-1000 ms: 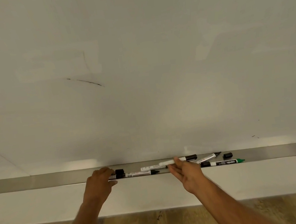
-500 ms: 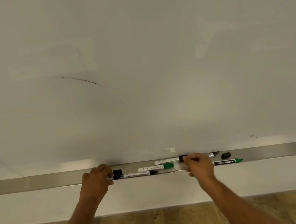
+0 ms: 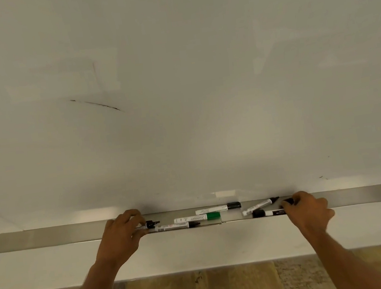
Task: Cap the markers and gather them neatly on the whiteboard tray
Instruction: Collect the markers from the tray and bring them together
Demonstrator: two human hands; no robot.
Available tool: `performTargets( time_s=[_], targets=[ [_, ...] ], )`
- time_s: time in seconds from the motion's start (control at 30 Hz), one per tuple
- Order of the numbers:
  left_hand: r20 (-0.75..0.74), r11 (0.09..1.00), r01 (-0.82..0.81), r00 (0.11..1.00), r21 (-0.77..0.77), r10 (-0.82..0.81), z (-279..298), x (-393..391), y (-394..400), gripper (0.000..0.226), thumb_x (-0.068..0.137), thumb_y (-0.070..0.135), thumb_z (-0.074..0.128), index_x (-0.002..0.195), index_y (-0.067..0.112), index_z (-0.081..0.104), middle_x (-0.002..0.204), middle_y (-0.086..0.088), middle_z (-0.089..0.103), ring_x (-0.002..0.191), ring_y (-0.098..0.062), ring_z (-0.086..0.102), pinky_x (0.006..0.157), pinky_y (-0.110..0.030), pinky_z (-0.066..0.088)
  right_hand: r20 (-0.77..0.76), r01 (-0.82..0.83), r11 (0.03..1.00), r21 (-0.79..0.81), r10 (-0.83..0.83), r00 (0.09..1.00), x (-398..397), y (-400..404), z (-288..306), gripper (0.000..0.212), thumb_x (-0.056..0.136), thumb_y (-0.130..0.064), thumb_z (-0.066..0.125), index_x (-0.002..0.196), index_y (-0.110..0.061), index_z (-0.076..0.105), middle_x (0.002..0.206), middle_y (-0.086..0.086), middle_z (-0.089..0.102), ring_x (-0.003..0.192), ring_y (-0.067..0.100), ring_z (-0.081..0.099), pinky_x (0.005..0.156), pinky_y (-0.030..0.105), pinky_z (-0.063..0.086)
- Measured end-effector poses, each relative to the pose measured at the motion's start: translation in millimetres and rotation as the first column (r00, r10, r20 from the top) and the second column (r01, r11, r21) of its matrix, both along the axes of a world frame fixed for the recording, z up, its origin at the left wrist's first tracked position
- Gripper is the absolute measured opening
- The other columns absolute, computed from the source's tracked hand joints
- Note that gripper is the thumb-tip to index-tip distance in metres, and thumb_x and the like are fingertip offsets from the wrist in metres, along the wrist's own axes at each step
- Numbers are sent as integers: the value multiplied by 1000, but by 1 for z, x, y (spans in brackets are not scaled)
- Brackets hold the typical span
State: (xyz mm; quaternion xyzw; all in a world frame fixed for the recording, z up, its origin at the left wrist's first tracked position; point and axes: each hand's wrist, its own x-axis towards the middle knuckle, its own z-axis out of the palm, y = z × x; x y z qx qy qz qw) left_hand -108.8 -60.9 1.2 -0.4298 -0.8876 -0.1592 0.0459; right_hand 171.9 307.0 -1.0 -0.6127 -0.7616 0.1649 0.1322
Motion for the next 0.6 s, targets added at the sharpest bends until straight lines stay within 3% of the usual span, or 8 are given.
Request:
performTargets(
  time_s=[0.1, 0.17, 0.23, 0.3, 0.4, 0.5, 0.53, 0.6],
  targets=[
    [-48, 996, 46, 998, 79, -42, 3, 10, 10, 17, 75, 26, 79, 88, 23, 67, 98, 6, 69, 79, -18, 67, 68, -30, 42, 29, -39, 999, 18, 39, 999, -3, 0, 2, 8, 76, -28, 68, 80, -21, 70, 58, -2, 52, 78, 27, 44, 74, 40, 31],
    [-50, 991, 56, 997, 124, -50, 7, 19, 19, 18, 86, 39, 60, 91, 24, 66, 93, 8, 70, 78, -17, 65, 68, -31, 43, 2, -47, 998, 40, 47, 999, -3, 0, 1, 10, 76, -25, 69, 83, -19, 71, 63, 3, 60, 79, 30, 51, 74, 40, 34],
    [-74, 987, 79, 995, 141, -69, 9, 32, 30, 37, 91, 53, 42, 94, 25, 67, 87, 9, 71, 75, -17, 62, 67, -33, 42, -133, -55, 996, 64, 63, 989, -2, -2, 2, 23, 75, -23, 74, 97, -13, 71, 77, 10, 70, 85, 35, 58, 79, 43, 44],
    [-78, 980, 95, 994, 176, -82, 12, 48, 41, 34, 90, 50, 45, 98, 26, 68, 83, 11, 72, 74, -16, 59, 66, -32, 40, -344, -68, 997, 38, 77, 936, -3, -10, 7, 35, 75, -20, 78, 107, -8, 69, 93, 14, 73, 90, 35, 65, 84, 44, 51],
    [-35, 962, 102, 995, 252, -96, 15, 72, 61, 25, 88, 41, 52, 102, 27, 68, 87, 12, 73, 78, -13, 58, 70, -29, 40, -629, -58, 980, -189, -76, 773, -9, -26, 21, 28, 72, -12, 81, 98, -9, 72, 92, 8, 73, 86, 28, 70, 83, 40, 56],
    [18, 947, 100, 994, 304, -110, 24, 95, 77, 24, 90, 40, 52, 104, 28, 67, 91, 12, 72, 81, -11, 60, 72, -30, 43, -824, -235, 840, -489, -357, 440, -19, -47, 42, 31, 70, 9, 78, 97, 3, 66, 86, 17, 69, 71, 28, 70, 68, 34, 63],
    [29, 945, 96, 993, 312, -111, 27, 101, 81, 25, 91, 39, 50, 106, 28, 67, 92, 12, 72, 81, -11, 60, 72, -31, 45, -842, -322, 794, -516, -399, 364, -22, -54, 49, 31, 69, 14, 75, 97, 5, 65, 83, 19, 70, 69, 27, 71, 63, 30, 63],
    [44, 941, 82, 994, 329, -102, 35, 111, 88, 27, 93, 37, 46, 110, 28, 66, 93, 11, 71, 79, -11, 62, 71, -31, 50, -867, -462, 734, -498, -398, 302, -25, -70, 64, 33, 66, 14, 75, 94, 0, 65, 75, 14, 74, 66, 23, 73, 57, 26, 61]
  ],
)
